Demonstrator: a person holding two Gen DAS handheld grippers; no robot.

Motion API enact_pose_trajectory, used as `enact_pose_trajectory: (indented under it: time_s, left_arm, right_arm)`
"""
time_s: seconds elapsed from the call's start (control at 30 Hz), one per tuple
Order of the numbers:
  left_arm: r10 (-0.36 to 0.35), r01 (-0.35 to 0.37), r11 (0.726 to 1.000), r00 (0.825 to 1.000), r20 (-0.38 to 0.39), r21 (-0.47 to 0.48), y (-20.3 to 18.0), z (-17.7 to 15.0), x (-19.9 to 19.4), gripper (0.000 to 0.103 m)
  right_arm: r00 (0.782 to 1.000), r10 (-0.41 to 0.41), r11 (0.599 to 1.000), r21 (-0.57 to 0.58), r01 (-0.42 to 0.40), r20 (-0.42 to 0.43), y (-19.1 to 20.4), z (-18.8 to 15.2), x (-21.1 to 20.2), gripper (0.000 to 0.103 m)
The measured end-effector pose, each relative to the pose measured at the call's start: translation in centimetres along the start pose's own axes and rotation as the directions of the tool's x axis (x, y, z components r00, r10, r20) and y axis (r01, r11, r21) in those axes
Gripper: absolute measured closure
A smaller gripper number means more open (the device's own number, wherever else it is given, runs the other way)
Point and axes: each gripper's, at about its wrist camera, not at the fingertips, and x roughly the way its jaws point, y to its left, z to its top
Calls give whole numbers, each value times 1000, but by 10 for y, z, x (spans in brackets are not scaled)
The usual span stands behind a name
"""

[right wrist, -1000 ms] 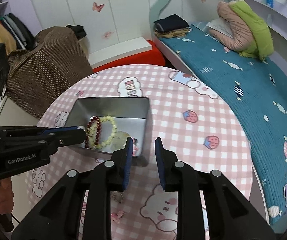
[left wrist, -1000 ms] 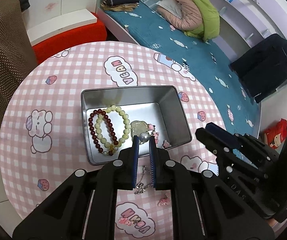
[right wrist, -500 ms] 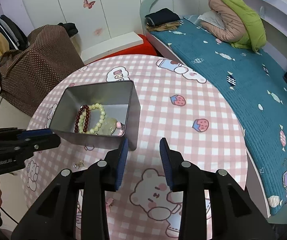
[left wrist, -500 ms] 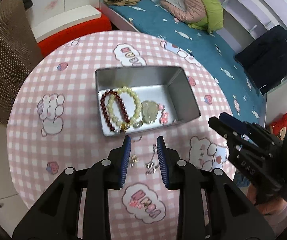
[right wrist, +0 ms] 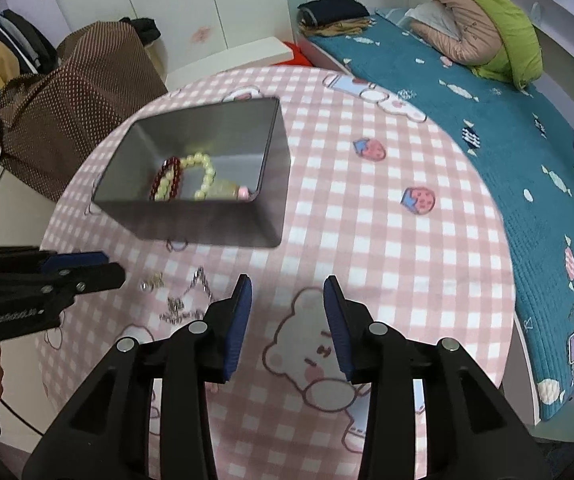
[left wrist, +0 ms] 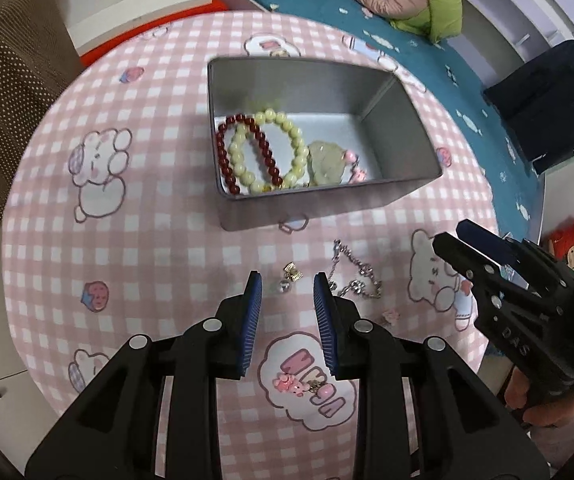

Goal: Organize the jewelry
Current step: 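Move both open tools from the tray toward the silver chains, then grasp a silver chain with the left tool while the right tool grasps another chain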

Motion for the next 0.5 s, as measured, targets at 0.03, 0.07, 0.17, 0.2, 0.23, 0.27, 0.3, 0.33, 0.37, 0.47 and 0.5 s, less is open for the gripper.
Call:
enact_pose_trajectory:
  time_s: [0.03, 0.07, 0.17, 0.2, 0.23, 0.27, 0.3, 0.33, 0.37, 0.47, 0.5]
  left_arm:
    - [5, -5, 1000, 1000, -8, 3, 0, -1, 5, 75]
    - [9, -9, 1000, 1000, -12, 7, 0, -1, 9, 75]
    - [11, -10, 1000, 1000, -20, 14, -1, 1, 19, 75]
    - [12, -12, 1000, 1000, -22, 15, -2, 2, 21, 75]
    - [12, -11, 1000, 1000, -26, 19, -2, 2, 24, 75]
    - [12, -11, 1000, 999, -32, 22, -3, 2, 26, 76]
    - [14, -13, 1000, 999, -37, 25, -4, 2, 28, 76]
    - [19, -18, 999, 999, -42, 31, -4, 1, 31, 76]
    - [20, -19, 999, 999, -45, 32, -3, 0, 33, 77]
    - [26, -24, 999, 998, -55, 36, -5, -1, 38, 92]
    - [26, -24, 999, 998, -55, 38, -6, -1, 39, 92]
  right_arm:
    - [1000, -3, 1000, -6, 3, -12, 1, -4, 2, 67]
    - [1000, -3, 1000, -8, 3, -19, 2, -6, 4, 67]
    - [999, 2, 1000, -9, -2, -43, 4, -13, 8, 67]
    - [999, 4, 1000, -8, -4, -47, 4, -14, 9, 67]
    - [999, 5, 1000, -8, -6, -49, 5, -15, 9, 67]
    - [999, 7, 1000, -8, -8, -51, 6, -16, 9, 67]
    - [999, 10, 1000, -7, -10, -54, 6, -17, 10, 67]
    - [998, 13, 1000, -7, -13, -56, 7, -17, 11, 67]
    - [998, 16, 1000, -7, -17, -57, 8, -17, 11, 67]
    - [998, 26, 1000, -16, -27, -59, 13, -18, 12, 67]
    - [998, 33, 999, -18, -34, -62, 15, -19, 13, 67]
